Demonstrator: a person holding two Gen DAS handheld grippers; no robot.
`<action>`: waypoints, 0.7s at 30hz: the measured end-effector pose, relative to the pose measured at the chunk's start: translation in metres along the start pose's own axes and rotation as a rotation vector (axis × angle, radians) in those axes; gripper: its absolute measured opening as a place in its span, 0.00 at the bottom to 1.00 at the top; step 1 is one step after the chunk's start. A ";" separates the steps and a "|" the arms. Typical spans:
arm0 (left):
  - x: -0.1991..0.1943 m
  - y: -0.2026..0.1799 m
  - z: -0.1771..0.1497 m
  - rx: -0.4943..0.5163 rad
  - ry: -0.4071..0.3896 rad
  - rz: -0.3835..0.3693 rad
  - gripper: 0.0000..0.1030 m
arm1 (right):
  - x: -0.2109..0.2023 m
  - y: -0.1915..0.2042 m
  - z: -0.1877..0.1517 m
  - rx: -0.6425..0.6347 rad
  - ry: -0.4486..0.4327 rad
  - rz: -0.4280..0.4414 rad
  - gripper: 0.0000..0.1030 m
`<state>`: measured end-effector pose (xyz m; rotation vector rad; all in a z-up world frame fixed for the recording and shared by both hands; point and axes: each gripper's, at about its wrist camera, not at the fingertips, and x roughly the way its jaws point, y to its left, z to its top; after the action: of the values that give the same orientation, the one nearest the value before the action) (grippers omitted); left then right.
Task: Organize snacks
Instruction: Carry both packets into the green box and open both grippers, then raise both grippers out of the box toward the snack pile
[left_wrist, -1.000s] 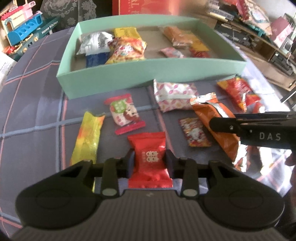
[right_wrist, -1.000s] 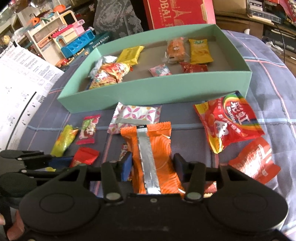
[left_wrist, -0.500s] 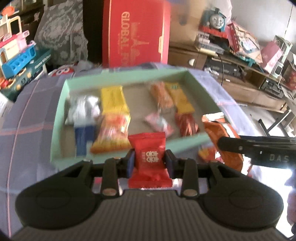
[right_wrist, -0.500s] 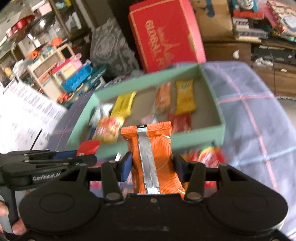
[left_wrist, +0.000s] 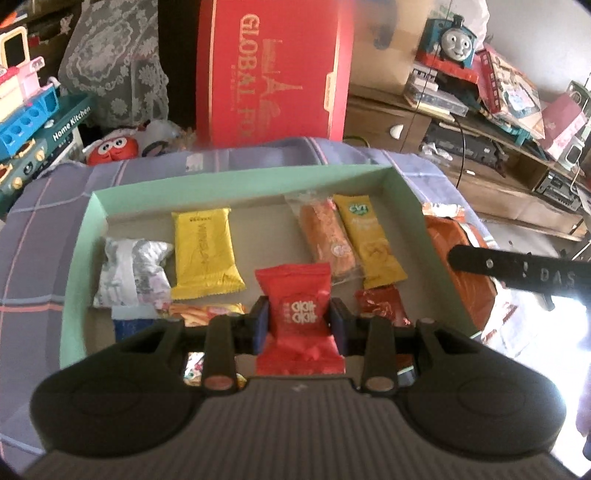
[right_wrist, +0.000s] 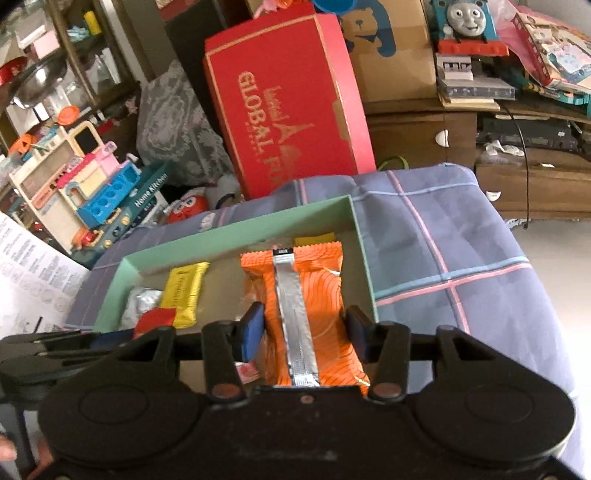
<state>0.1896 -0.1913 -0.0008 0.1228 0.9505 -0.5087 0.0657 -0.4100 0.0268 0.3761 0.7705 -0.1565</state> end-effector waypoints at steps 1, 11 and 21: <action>0.003 0.000 -0.001 0.004 0.004 0.001 0.33 | 0.004 -0.002 0.000 0.001 0.006 -0.002 0.46; 0.009 -0.005 -0.009 0.043 -0.005 0.075 0.97 | 0.012 -0.003 -0.006 0.017 -0.009 -0.008 0.86; -0.011 -0.018 -0.017 0.060 -0.020 0.077 1.00 | -0.015 0.000 -0.018 0.035 -0.021 0.009 1.00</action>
<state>0.1636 -0.1977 0.0006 0.2076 0.9078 -0.4665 0.0435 -0.4029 0.0255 0.4107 0.7461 -0.1651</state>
